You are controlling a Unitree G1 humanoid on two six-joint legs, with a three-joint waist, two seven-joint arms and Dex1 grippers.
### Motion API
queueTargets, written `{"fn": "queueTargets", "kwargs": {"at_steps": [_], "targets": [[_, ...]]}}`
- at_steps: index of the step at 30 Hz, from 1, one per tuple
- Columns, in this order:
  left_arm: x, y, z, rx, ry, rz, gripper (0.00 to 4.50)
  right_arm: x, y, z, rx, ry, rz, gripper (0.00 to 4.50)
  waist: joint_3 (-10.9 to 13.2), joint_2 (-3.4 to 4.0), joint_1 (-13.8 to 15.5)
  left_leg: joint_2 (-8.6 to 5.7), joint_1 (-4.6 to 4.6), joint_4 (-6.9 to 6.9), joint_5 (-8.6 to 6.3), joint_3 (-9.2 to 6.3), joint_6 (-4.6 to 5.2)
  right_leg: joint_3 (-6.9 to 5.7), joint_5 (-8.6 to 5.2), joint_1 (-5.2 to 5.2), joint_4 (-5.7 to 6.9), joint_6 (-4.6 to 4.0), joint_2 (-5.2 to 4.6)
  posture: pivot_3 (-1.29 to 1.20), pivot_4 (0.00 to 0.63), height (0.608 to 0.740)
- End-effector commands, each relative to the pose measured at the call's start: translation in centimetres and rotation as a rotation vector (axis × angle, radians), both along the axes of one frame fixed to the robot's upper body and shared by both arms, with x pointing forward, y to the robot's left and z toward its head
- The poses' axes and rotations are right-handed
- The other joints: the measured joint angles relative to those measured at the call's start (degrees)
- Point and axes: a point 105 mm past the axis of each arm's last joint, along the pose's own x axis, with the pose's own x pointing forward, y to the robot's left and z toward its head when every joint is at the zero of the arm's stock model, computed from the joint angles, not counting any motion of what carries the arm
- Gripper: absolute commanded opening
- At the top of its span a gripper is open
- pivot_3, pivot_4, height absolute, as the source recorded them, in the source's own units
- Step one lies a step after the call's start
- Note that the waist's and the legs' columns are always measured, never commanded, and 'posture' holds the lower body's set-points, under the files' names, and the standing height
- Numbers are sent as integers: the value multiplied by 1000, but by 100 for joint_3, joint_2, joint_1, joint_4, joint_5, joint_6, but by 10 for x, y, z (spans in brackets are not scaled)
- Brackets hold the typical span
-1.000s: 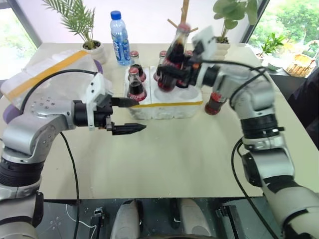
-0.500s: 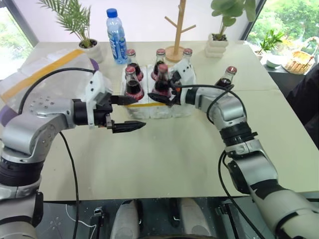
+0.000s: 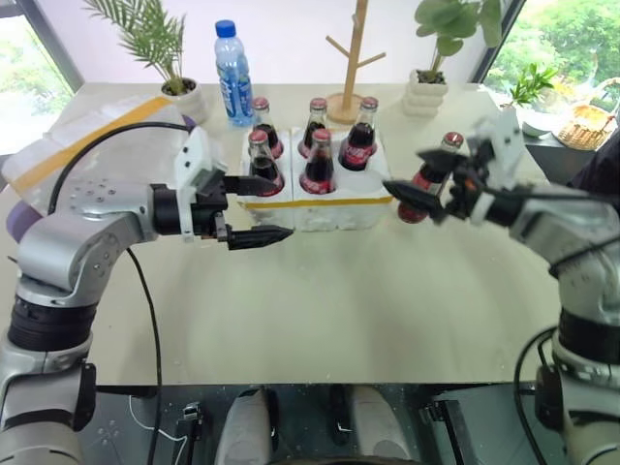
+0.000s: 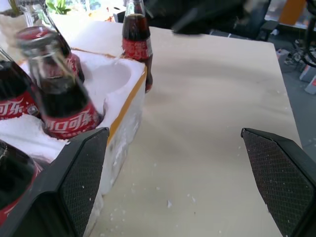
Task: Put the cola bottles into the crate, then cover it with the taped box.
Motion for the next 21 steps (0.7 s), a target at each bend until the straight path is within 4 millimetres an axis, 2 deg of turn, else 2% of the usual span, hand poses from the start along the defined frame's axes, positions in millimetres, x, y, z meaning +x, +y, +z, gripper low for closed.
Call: {"fn": "queueTargets", "kwargs": {"at_steps": [1, 5, 10, 16, 21], "targets": [[3, -2, 10, 1, -63, -7, 4500, 0, -25, 5, -13, -68, -173, 4455, -1, -2, -3, 0, 1, 2, 0, -1, 0, 0, 0, 3, 0, 0, 0, 0, 150, 740], [6, -4, 11, 1, -74, -12, 4500, 13, -40, 0, 22, -87, -293, 4455, -1, -2, -54, -2, 2, 1, 0, -3, 0, 0, -1, 5, -1, 1, 0, 0, 150, 740], [8, -7, 14, -1, -86, -17, 4500, 33, -44, -13, 76, -60, -333, 4455, -1, -2, -67, -2, 0, 0, 0, -4, 0, 0, -1, 4, -3, 2, 1, 0, 150, 740], [9, -4, 11, 7, -84, -8, 4500, 69, -29, -22, 148, -31, -291, 4455, 1, 1, -101, -1, 0, -3, 0, -3, 0, 2, -1, 1, -2, 2, 4, 0, 150, 740], [9, -3, 12, 4, -87, 7, 4500, 96, -25, -31, 140, -23, -306, 4455, 1, 1, -72, -1, -4, -4, 0, -5, 0, 2, -1, -1, -2, 2, 3, 0, 150, 740]]}}
